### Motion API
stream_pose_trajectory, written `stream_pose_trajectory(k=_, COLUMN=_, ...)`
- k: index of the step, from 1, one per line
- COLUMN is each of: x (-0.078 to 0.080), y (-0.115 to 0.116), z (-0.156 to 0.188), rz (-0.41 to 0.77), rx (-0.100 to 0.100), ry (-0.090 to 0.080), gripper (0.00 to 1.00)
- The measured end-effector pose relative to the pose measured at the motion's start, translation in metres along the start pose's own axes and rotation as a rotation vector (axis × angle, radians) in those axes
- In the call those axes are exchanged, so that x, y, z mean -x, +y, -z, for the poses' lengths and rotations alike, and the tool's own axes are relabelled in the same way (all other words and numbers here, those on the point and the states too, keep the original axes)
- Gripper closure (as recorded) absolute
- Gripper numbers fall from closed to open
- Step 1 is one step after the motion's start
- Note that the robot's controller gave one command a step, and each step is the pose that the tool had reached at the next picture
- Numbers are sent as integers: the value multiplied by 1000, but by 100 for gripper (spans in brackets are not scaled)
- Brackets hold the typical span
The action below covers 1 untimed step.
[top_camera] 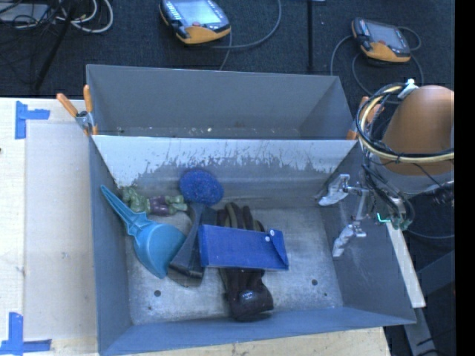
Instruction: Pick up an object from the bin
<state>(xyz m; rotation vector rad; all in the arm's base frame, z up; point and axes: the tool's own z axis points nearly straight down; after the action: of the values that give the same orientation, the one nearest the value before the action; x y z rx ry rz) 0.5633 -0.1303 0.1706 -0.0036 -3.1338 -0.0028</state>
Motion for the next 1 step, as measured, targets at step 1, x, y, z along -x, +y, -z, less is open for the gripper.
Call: stream_pose_trajectory(k=1, x=2, y=1, z=3, rz=4, rx=-1, ry=-7, gripper=0)
